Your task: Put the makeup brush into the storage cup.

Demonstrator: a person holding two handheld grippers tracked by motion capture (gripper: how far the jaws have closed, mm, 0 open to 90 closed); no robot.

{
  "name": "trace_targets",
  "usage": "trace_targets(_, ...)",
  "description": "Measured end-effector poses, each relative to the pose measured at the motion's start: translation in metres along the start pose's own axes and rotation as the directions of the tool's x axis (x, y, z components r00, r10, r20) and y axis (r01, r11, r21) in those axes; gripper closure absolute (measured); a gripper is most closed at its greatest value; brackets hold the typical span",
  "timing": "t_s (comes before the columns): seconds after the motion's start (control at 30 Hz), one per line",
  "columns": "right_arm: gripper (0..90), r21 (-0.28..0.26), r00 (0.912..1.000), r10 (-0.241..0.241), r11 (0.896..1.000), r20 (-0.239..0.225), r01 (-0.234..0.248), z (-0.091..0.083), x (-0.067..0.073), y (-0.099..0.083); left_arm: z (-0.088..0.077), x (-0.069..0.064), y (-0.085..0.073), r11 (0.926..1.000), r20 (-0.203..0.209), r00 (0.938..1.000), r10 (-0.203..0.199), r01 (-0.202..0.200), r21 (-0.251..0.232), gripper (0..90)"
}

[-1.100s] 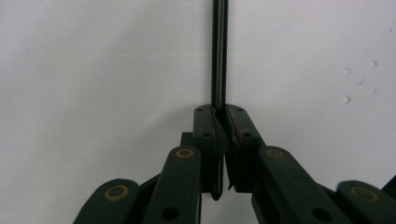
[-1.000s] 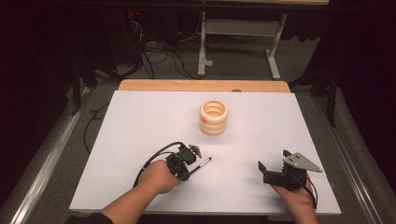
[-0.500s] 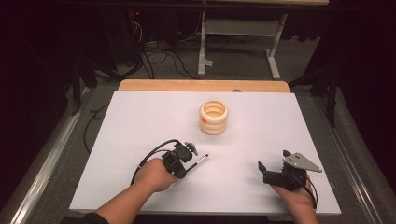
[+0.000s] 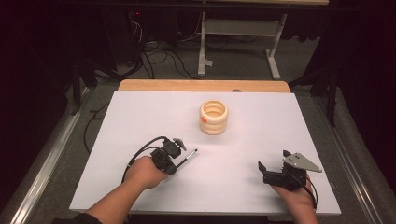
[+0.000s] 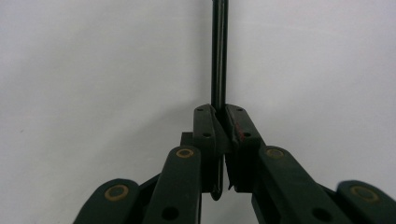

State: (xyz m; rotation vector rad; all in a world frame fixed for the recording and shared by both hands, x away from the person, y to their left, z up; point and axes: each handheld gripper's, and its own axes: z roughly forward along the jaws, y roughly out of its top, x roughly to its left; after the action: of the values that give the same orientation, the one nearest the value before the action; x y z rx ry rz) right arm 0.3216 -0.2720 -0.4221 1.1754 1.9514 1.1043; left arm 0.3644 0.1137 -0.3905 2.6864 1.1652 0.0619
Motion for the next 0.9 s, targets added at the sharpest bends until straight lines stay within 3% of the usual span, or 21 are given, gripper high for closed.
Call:
trace_targets(0.37,1.3,0.004,1.0000,0.001,1.000,0.001,-0.001,0.000,0.000,0.000,-0.001,0.024,-0.016,0.9982,-0.015,0.9980,-0.061,0.061,-0.001,83.5)
trace_targets(0.63,1.3,0.005,1.0000,0.000,1.000,0.001,0.000,0.001,0.000,0.000,0.000,0.029,-0.020,0.9959,0.001,0.9960,-0.090,0.090,-0.010,83.5)
trace_targets(0.83,1.3,0.007,1.0000,0.007,1.000,0.002,-0.007,0.000,0.000,0.000,-0.005,0.034,-0.021,0.9880,0.009,0.9914,-0.130,0.131,-0.082,83.5)
trace_targets(0.87,1.3,0.007,1.0000,0.006,1.000,0.002,-0.006,0.000,0.000,-0.001,-0.006,0.034,-0.022,0.9805,0.013,0.9880,-0.154,0.154,-0.122,83.5)
trace_targets(0.9,1.3,0.007,1.0000,0.006,1.000,0.002,-0.006,0.000,0.000,-0.001,-0.006,0.034,-0.022,0.9805,0.013,0.9880,-0.154,0.154,-0.122,83.5)
